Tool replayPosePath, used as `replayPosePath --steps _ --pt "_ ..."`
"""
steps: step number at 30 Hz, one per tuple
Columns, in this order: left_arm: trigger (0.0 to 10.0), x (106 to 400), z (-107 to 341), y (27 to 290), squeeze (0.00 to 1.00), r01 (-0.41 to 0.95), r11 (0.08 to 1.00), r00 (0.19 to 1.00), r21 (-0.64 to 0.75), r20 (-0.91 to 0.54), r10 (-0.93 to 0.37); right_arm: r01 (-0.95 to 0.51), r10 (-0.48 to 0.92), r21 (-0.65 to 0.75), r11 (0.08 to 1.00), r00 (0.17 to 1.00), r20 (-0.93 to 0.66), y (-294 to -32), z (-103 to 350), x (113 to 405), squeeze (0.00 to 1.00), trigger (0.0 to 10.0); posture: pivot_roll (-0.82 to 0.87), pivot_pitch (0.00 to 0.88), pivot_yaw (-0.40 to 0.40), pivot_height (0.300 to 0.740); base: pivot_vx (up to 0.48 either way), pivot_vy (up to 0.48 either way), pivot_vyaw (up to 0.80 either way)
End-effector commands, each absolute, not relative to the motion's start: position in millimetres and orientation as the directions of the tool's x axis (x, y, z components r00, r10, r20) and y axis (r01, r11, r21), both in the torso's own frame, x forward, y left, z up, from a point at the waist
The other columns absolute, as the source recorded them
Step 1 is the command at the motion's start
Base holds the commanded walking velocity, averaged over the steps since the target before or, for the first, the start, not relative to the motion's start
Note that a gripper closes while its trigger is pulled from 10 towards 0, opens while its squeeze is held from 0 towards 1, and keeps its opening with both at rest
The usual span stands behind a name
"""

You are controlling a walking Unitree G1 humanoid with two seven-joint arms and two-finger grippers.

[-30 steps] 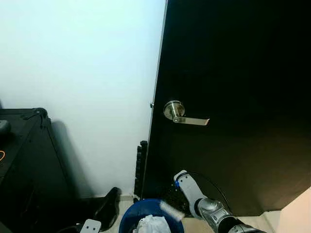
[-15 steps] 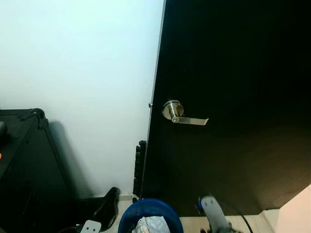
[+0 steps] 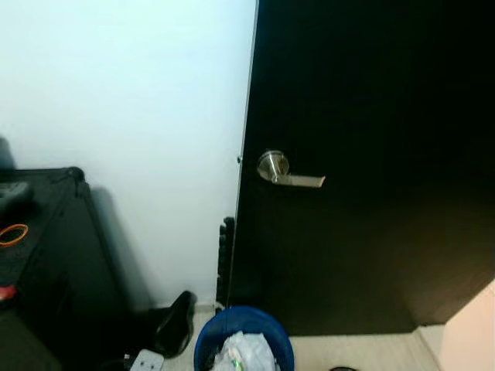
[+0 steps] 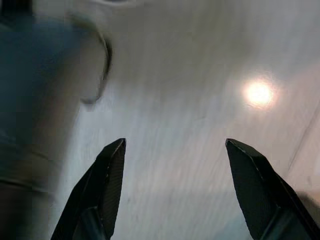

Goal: Clean up the room

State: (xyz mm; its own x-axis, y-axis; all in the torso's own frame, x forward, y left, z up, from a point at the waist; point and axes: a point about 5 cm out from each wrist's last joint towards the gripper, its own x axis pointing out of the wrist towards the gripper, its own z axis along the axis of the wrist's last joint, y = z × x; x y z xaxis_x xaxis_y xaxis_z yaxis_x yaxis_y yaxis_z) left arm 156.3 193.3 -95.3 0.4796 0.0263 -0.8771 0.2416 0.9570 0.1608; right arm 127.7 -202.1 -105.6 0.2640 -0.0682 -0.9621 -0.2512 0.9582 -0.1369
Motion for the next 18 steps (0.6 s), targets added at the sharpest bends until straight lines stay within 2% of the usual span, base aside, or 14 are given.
replayPosePath --steps 1,9,18 --pt "10.0 144 -101 191 0.0 0.269 0.951 0.433 0.152 -0.901 0.021 -0.265 -0.088 -0.168 0.95 0.288 -0.954 -205 -102 136 0.0 10.0 0.06 0.0 -0.078 0.74 -0.431 0.0 0.0" --pt "10.0 143 -101 190 0.0 0.274 0.949 0.433 0.155 -0.901 0.022 -0.319 -0.084 -0.186 0.929 0.307 -0.948 -197 -100 145 0.0 10.0 0.05 0.0 -0.082 0.74 -0.43 0.0 0.0" --pt "10.0 139 -103 189 0.0 0.281 0.948 0.421 0.152 -0.907 0.02 -0.328 -0.086 -0.185 0.926 0.294 -0.952 -194 -102 143 0.0 10.0 0.05 0.0 -0.078 0.74 -0.431 0.0 0.0"
